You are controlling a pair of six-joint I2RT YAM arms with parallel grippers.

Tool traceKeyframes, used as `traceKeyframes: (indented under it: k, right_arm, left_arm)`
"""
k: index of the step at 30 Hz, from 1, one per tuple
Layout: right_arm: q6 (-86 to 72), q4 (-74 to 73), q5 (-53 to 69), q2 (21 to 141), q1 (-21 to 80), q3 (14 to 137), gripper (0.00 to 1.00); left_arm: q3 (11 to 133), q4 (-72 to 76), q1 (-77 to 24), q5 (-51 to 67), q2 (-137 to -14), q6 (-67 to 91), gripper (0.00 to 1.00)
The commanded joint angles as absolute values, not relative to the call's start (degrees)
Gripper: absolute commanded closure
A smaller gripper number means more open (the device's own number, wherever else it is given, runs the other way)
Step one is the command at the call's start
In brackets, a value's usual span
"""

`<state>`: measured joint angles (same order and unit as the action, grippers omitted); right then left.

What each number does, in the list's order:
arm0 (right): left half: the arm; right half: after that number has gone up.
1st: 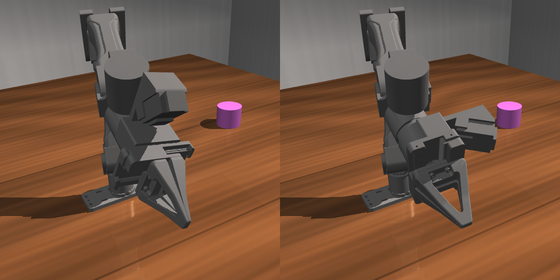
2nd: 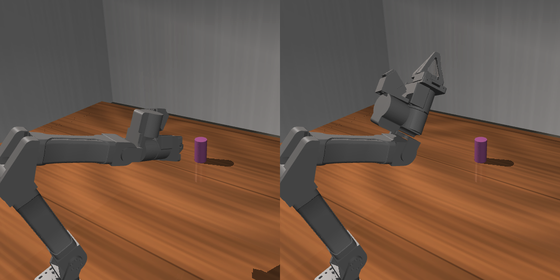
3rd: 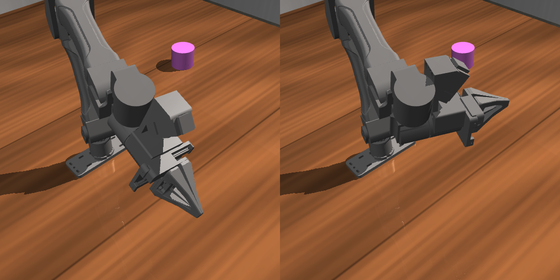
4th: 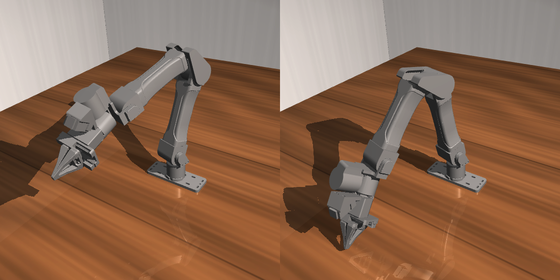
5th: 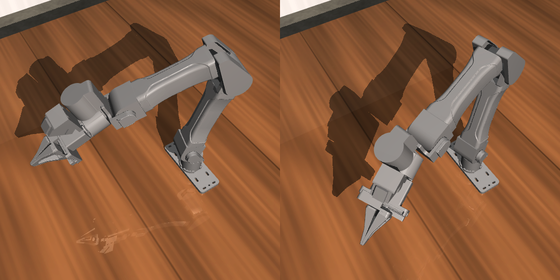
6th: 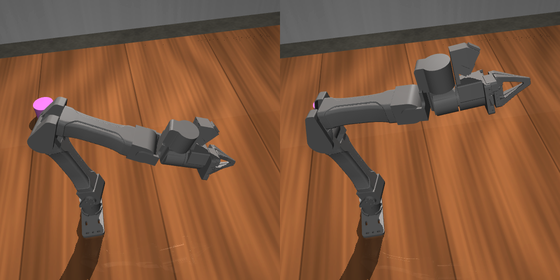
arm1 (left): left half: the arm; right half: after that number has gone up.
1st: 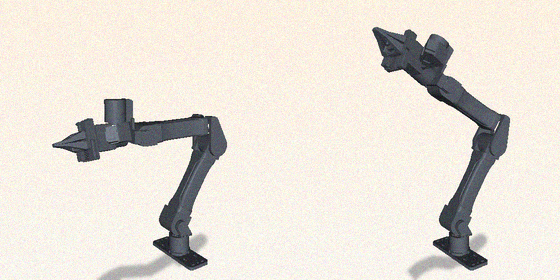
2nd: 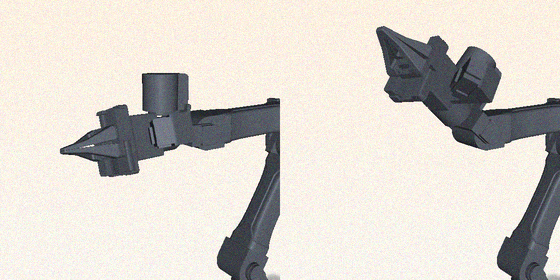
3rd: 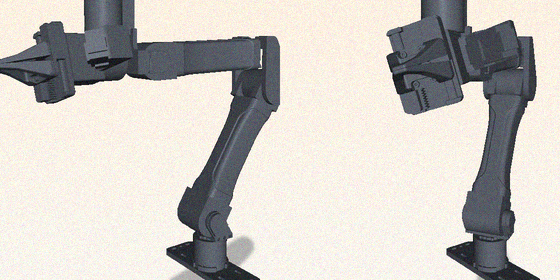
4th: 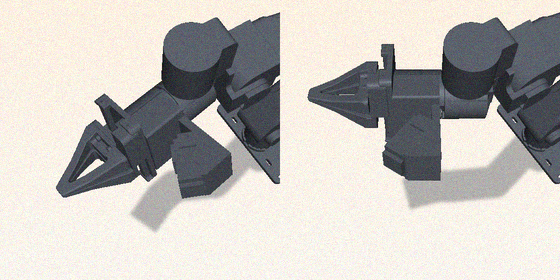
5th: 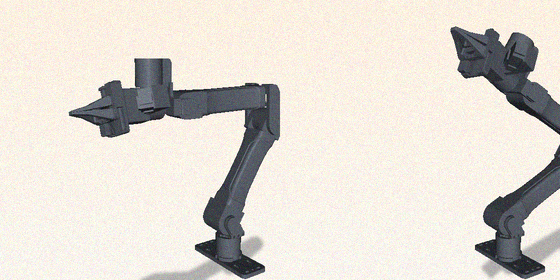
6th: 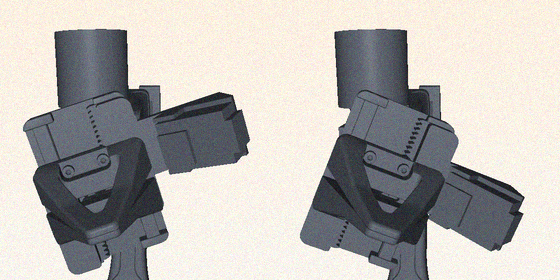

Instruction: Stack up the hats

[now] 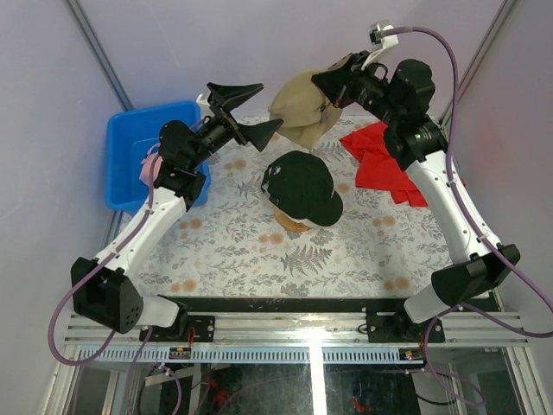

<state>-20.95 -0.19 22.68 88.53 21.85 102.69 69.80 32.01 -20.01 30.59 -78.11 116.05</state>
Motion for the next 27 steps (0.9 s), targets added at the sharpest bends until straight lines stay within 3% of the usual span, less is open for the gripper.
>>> traceKeyframes:
  k: [1, 14, 27]
  right_arm:
    - [-20.68, 5.47, 27.23, 84.59, 21.93, 102.82, 1.00]
    - [-26.28, 9.67, 37.95, 80.39, 21.97, 97.80, 1.00]
    - [-28.89, 9.98, 49.79, 75.75, 23.28, 89.78, 1.00]
  left_arm:
    - [68.65, 30.58, -20.48, 29.33, -78.07, 114.45, 0.04]
    - [66.53, 29.36, -20.76, 29.23, -81.15, 111.58, 0.04]
    - [76.03, 30.04, -20.73, 30.00, -89.67, 109.93, 0.04]
